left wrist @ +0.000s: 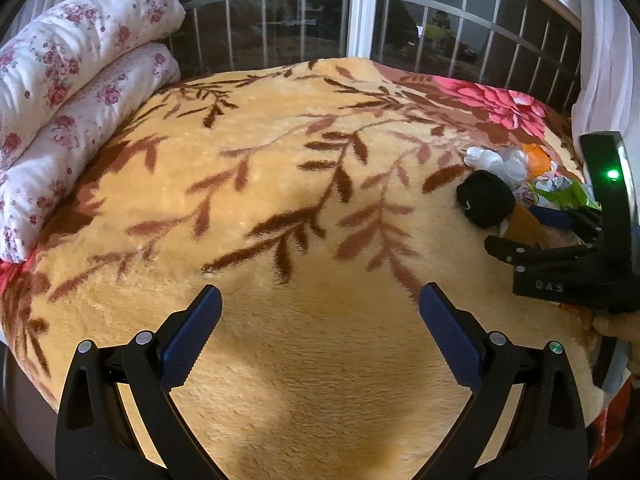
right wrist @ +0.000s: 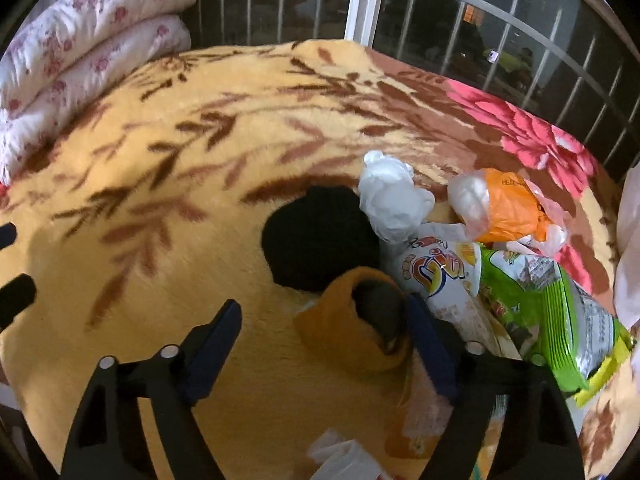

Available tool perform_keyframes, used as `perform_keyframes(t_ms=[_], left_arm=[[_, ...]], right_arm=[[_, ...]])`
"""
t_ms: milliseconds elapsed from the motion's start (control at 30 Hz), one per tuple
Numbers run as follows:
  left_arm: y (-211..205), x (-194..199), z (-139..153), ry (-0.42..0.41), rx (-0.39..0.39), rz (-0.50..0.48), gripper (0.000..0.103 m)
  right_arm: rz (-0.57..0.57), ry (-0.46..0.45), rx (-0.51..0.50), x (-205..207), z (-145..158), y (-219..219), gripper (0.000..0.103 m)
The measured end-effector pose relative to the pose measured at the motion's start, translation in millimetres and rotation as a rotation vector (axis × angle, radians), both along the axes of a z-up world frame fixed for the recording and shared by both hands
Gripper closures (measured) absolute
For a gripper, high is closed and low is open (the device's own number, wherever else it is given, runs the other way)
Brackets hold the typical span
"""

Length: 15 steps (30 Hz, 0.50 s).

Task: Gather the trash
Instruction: 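Grasp the orange cup with the right tool while the left tool grasps the black sock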

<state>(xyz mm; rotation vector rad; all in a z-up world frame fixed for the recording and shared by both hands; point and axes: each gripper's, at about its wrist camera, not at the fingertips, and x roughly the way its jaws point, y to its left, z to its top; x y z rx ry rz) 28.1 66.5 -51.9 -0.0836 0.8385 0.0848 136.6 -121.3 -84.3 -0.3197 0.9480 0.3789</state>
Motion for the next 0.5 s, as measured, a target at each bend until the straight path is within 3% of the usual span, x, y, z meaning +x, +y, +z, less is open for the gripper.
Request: perform_keyframes(t_ms=[67, 133, 200, 333, 500], left_arm=[[-2, 0, -1, -0.001, 0.007, -0.003, 0.007], [-3, 0, -2, 0.003, 0.006, -0.004, 0.007], [-4, 1, -2, 0.008, 0.001, -0.004, 0.007], [-8, 0, -3, 0.008, 0.008, -0.005, 0.007], [-20, 5, -1, 0.016, -0.008, -0.044, 0.007]], right_arm=[[-0.006, -0.003, -0.028, 5, -3, -1, 0.04], [-0.018, -0.014, -0.082, 8, -5, -1, 0.064], [-0.022, -0.009, -0.07, 9, -4, -5, 0.071], [-0.022, -0.012, -0.028, 1, 3, -14, 0.075], [0.003, -0.053, 0.162, -30, 44, -33, 0.075]])
